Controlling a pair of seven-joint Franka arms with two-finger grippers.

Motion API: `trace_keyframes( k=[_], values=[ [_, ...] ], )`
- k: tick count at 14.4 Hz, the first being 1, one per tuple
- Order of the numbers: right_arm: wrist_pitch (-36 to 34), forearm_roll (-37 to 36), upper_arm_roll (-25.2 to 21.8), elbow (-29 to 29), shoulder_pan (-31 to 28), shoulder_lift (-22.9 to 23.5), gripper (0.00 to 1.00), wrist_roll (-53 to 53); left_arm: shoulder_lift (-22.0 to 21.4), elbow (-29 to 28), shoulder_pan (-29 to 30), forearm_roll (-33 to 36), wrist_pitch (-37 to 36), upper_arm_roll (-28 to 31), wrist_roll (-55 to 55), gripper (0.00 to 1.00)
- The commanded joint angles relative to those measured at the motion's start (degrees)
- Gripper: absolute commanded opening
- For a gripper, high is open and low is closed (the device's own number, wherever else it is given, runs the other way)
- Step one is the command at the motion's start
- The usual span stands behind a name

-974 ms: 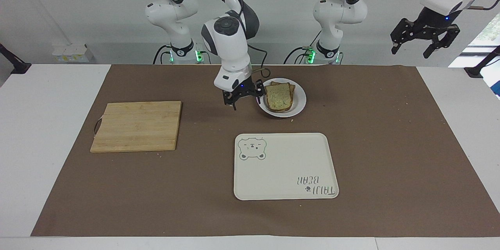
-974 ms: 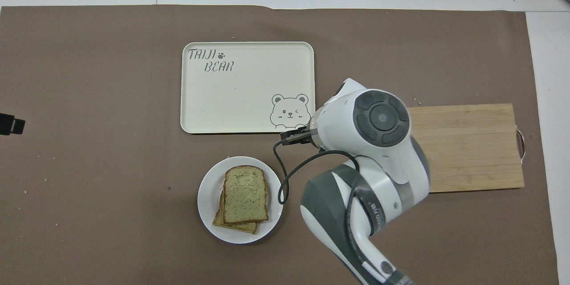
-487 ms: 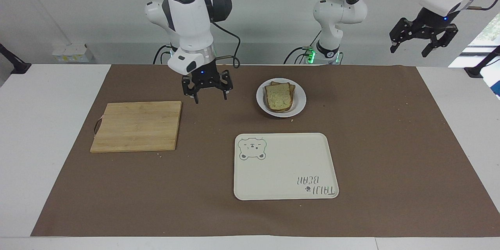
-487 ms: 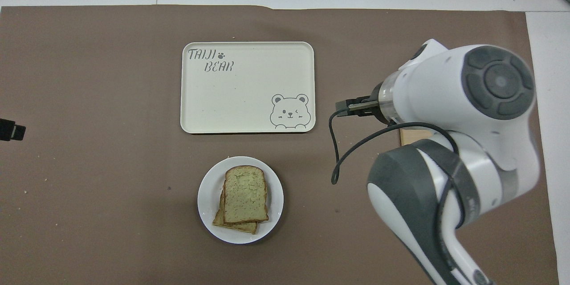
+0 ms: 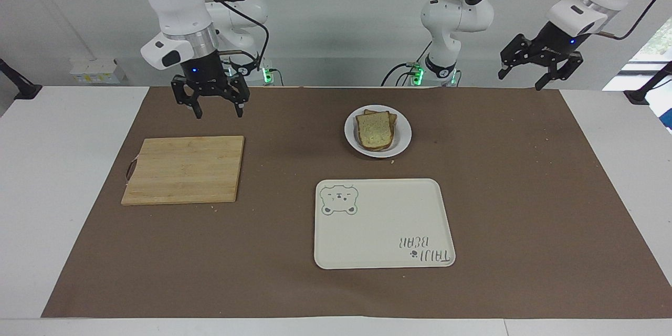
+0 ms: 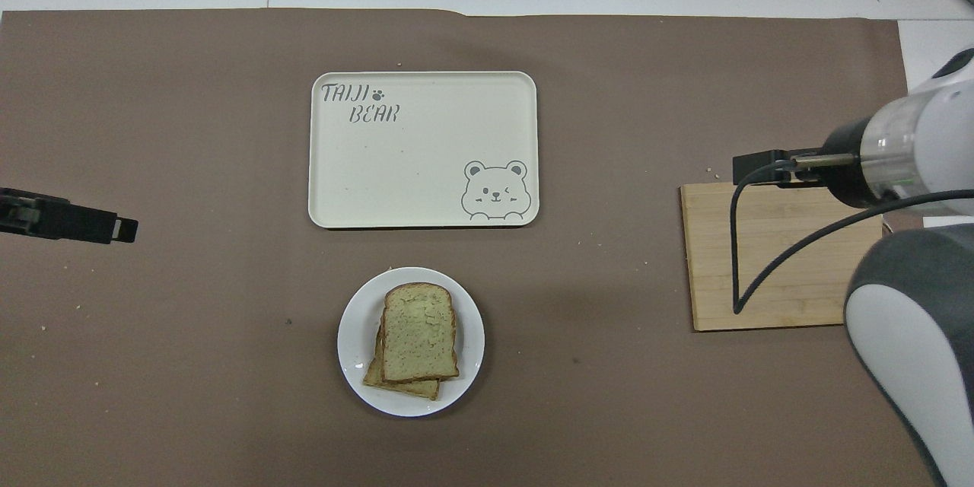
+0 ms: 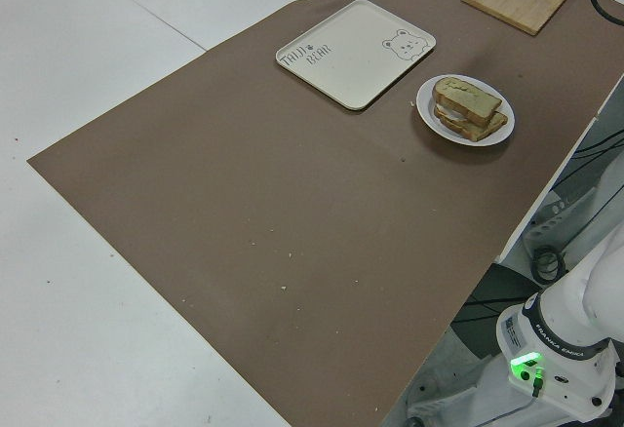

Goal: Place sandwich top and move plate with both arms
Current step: 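Withdraw the right gripper to the board while the left gripper reaches in, then move the left gripper to the plate rim and grip it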

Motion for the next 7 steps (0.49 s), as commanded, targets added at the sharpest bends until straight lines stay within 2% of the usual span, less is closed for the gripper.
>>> trace_keyframes(
  k=[1,4,7],
  values=[
    [-5.8,-1.0,0.3,4.4,-2.1,0.2,1.0,-0.7,-5.2,-15.5,-3.0,-6.1,10.9,0.3,0.9,1.0],
    [-13.3,-0.2,0.2,7.7,-3.0,0.2,1.0,-0.1,-5.4,-24.9,-5.9,-10.7,19.3,0.3,4.5,1.0],
    [-14.9,0.8,-1.8,7.7,-3.3,-0.4,1.0,-0.1,-5.6,-33.2,-8.5,-17.7,28.6,0.3,7.7,1.0]
  ],
)
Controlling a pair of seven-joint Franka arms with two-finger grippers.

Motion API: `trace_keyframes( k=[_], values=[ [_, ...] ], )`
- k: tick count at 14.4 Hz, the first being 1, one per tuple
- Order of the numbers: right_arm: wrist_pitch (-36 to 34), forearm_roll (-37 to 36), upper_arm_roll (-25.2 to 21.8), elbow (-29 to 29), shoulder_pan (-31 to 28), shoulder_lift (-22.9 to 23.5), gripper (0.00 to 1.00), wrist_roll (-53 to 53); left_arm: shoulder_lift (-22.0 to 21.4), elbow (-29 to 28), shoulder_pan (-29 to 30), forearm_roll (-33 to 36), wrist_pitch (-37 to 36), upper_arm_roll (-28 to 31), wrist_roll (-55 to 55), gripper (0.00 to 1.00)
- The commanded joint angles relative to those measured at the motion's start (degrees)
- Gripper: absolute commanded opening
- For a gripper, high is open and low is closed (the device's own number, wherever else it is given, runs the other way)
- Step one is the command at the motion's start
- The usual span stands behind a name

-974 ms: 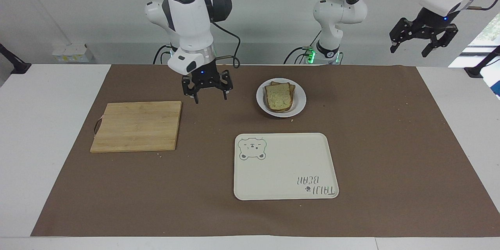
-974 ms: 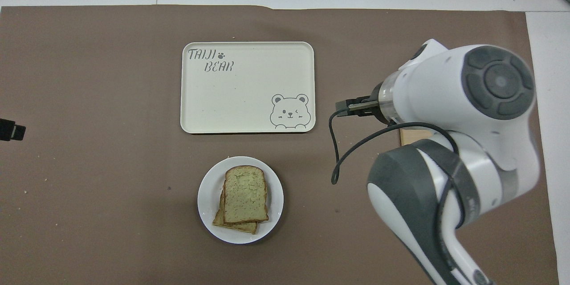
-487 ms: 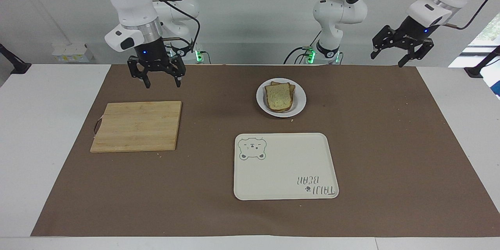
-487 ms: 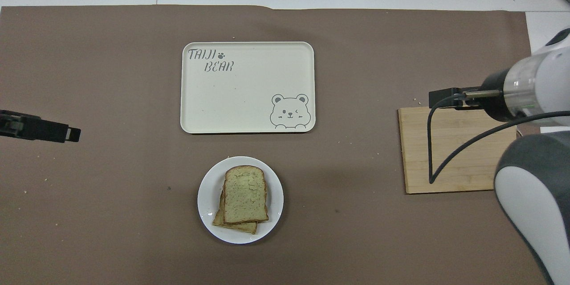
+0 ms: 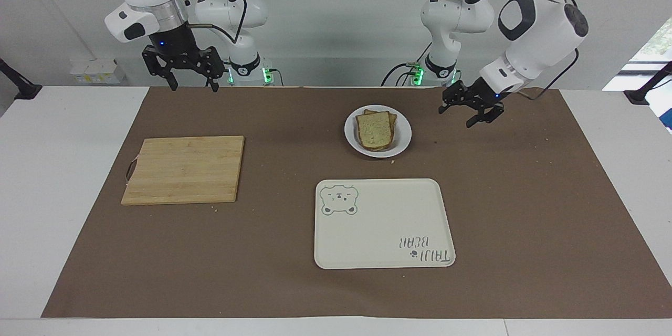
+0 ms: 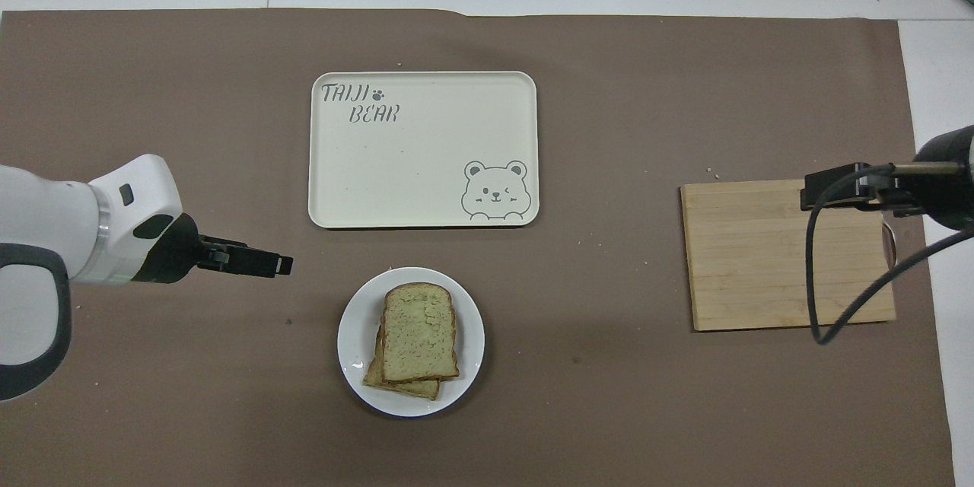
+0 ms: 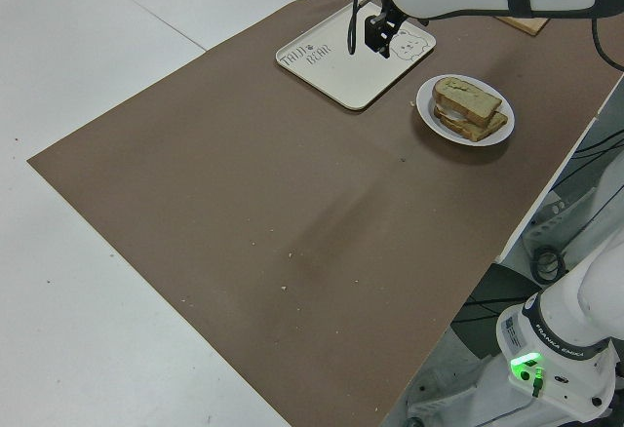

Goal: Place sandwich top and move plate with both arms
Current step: 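Move the left gripper to the plate rim and grip it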

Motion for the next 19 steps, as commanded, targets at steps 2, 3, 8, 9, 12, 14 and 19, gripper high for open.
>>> trace_keyframes(
  k=[2,3,8,9,12,14,19],
  values=[
    [-2.4,-0.5,-0.5,0.7,-0.6,-1.6,1.0,-0.2,-2.4,-10.7,-4.2,-10.5,12.2,0.8,5.4,1.0],
    [-2.0,-0.5,-0.5,0.6,-0.3,-1.7,1.0,-0.2,-2.0,-12.8,-5.2,-13.4,14.1,0.9,8.5,1.0],
    [-1.2,-0.5,-1.0,-0.4,-0.9,-2.3,1.0,-0.3,0.8,-18.0,-6.3,-15.1,16.7,0.9,14.2,1.0],
    [-0.3,-0.5,-1.1,-0.5,-0.9,-2.3,1.0,-0.2,0.9,-18.7,-6.6,-15.1,16.9,0.9,14.2,1.0],
    [-0.3,-1.1,-1.1,-1.3,-1.3,-1.6,1.0,-0.2,0.8,-19.6,-6.7,-15.2,18.1,0.9,13.8,1.0],
    [-0.1,0.0,-1.4,-1.8,-1.9,-1.9,1.0,-0.4,0.8,-19.9,-6.7,-15.2,18.4,1.0,13.7,1.0],
    [0.0,-0.1,-1.3,-1.9,-1.9,-2.0,1.0,-0.6,6.0,-20.2,-10.1,-17.5,23.3,0.8,13.7,0.72]
  ],
)
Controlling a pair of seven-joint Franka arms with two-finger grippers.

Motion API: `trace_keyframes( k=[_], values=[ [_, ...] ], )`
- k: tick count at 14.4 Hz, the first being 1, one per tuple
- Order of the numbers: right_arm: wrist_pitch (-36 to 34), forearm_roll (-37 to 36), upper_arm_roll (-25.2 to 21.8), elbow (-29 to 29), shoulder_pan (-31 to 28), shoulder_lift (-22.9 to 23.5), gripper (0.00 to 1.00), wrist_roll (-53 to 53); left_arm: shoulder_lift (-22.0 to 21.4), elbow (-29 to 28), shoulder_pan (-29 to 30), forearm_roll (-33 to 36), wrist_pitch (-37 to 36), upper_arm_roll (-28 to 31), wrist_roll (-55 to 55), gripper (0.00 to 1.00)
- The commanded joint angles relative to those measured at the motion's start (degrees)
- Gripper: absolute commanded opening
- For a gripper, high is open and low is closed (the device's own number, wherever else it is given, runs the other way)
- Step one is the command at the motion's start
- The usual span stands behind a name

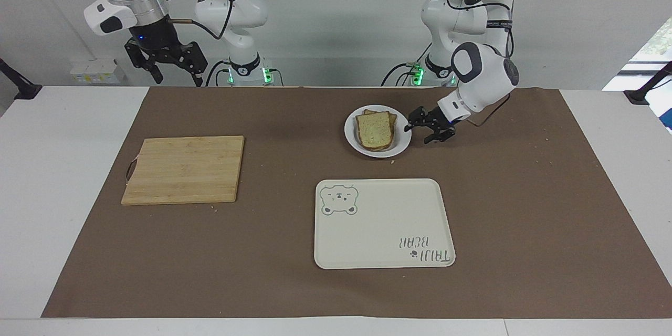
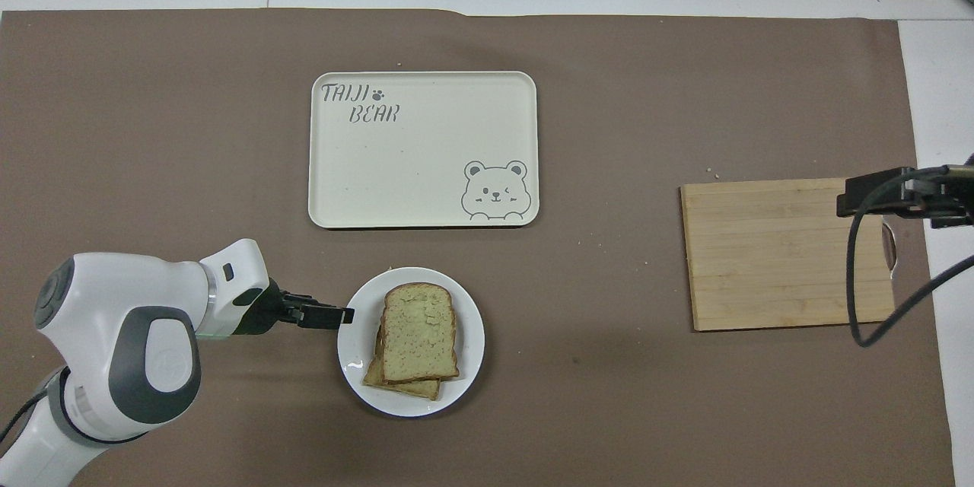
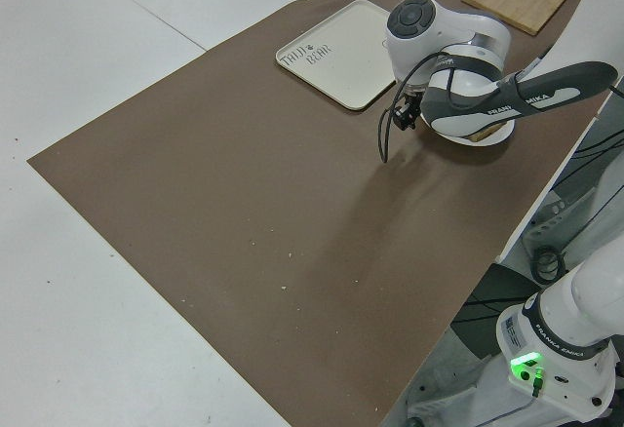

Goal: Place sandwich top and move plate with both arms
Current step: 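Move the left gripper to the plate rim and grip it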

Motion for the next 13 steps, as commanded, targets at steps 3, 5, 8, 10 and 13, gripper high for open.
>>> trace_keyframes(
  k=[3,5,8,10,13],
  values=[
    [2.8,-0.3,0.6,-1.2,-0.7,-0.5,1.0,-0.6,0.6,-2.7,-3.8,-2.3,2.8,0.8,0.6,0.28],
    [2.6,-0.3,0.6,-1.3,-0.8,-0.6,1.0,-0.7,0.5,-2.9,-3.9,-2.3,2.4,0.8,0.6,0.0],
    [2.8,-0.3,0.6,-1.4,-0.8,-0.6,1.0,-0.7,0.3,-2.7,-3.9,-2.2,0.7,0.8,0.6,0.0],
    [2.8,-0.3,0.6,-1.3,-0.8,-0.5,1.0,-0.6,0.6,-2.0,-3.4,-2.7,0.1,0.8,0.6,0.0],
    [2.9,-0.3,0.6,-1.9,-1.0,-0.6,1.0,-0.2,2.0,3.9,-1.4,-5.8,-5.0,1.2,1.0,0.0]
  ],
)
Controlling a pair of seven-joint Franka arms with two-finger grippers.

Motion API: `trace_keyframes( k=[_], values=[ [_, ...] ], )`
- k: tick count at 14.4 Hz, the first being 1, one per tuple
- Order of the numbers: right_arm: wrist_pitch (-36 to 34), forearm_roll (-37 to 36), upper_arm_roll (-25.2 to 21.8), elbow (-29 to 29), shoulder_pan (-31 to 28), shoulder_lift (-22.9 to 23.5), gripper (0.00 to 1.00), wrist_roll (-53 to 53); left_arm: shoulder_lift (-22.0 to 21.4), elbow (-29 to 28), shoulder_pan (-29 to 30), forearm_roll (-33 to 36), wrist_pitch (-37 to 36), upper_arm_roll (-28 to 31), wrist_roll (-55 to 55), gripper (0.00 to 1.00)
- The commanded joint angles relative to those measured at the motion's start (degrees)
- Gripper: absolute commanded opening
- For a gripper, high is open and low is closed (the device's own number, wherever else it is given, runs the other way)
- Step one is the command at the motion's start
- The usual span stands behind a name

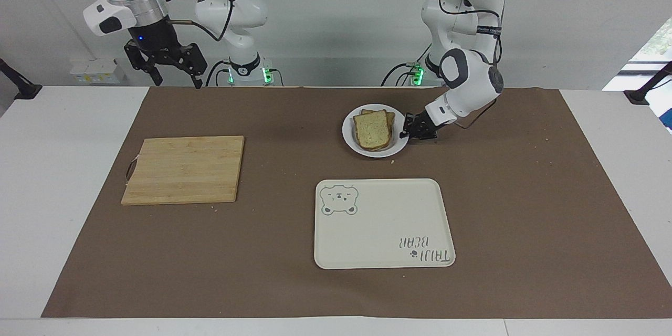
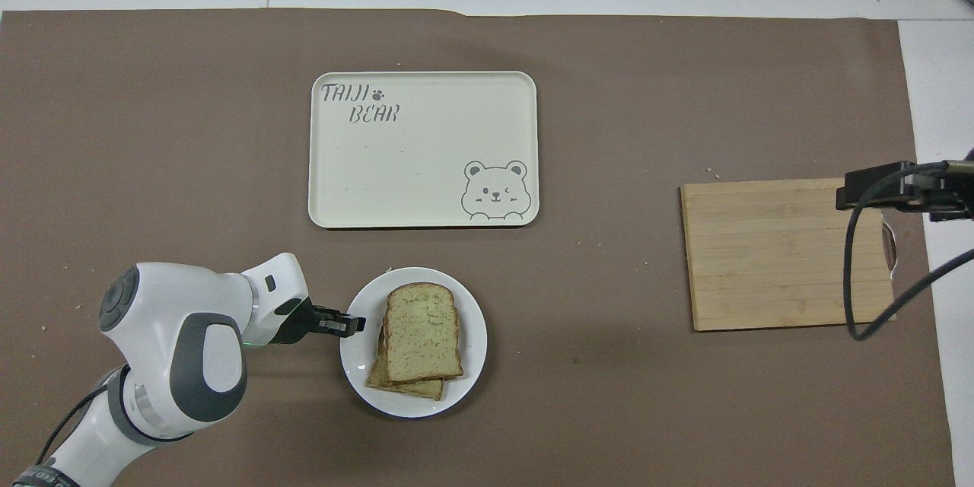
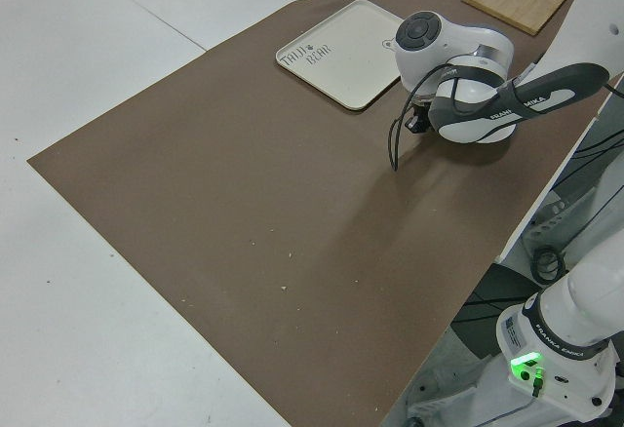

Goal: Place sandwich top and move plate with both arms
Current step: 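Slide the plate with the left gripper onto the bear tray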

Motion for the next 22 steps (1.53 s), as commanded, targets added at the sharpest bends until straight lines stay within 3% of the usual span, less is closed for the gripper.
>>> trace_keyframes(
  k=[1,4,12,14,16,22],
  values=[
    [1.4,-0.3,0.4,-1.6,-1.0,-0.8,1.0,-0.2,2.8,7.4,3.6,-1.8,-7.1,0.6,0.7,0.0],
    [1.8,-0.7,0.4,-2.0,-1.7,-0.8,1.0,-0.8,8.7,18.3,5.8,-2.1,-12.0,0.7,0.5,0.0],
    [1.9,-1.2,0.4,-2.5,-1.7,-1.0,1.0,-0.6,18.9,35.2,11.7,-14.2,-11.6,0.4,0.6,0.0],
    [1.8,-1.2,0.4,-3.0,-1.7,-1.3,1.0,-0.5,21.8,38.0,12.2,-19.6,-11.3,0.3,0.7,0.0],
    [1.8,-1.2,0.4,-4.0,-1.3,-1.9,1.0,-0.1,25.1,41.1,12.5,-20.6,-11.2,0.0,0.7,0.0],
    [1.6,-3.3,0.6,-4.5,-1.0,-2.0,1.0,-2.3,31.1,42.5,13.2,-27.6,-11.1,-0.6,9.5,0.0]
  ],
)
